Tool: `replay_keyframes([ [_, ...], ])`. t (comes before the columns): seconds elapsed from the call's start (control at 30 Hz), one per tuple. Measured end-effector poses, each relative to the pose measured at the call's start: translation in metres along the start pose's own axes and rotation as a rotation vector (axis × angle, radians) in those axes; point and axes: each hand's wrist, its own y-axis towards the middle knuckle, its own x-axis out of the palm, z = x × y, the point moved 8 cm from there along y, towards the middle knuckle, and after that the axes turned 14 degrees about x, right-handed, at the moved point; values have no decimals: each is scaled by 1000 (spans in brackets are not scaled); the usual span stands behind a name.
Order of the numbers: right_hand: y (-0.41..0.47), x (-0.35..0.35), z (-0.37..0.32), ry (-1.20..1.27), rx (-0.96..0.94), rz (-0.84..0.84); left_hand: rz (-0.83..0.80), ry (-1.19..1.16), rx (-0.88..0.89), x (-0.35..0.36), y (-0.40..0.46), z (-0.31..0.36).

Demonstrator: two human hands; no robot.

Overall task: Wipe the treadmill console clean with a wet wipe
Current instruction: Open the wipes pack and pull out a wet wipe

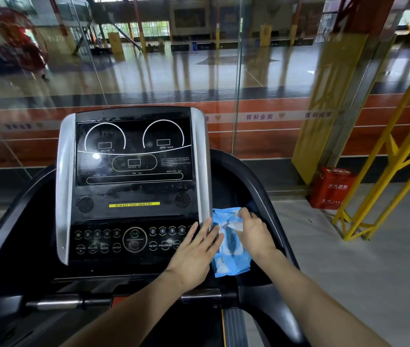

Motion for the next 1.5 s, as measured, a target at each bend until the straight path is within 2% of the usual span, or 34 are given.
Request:
replay_keyframes([
  [0.4, 0, -40, 6, 277, -21, 82, 3, 102, 78, -11, 17, 12],
  [0.7, -24, -10, 25, 237, 25, -284, -18, 153, 52, -5, 11, 3],
  [1.0, -27, 15, 24, 543, 197, -402, 10, 128, 64, -2, 0, 3],
  [1.23, -25, 10, 8, 405, 89, -410, -20, 98, 52, -2, 1, 3],
  [1.37, -27, 15, 8, 243, -9, -433, -45, 94, 48, 0, 1, 3],
  [1.5, -33, 14, 9, 188, -15, -443, -43, 89, 33, 1, 0, 4],
])
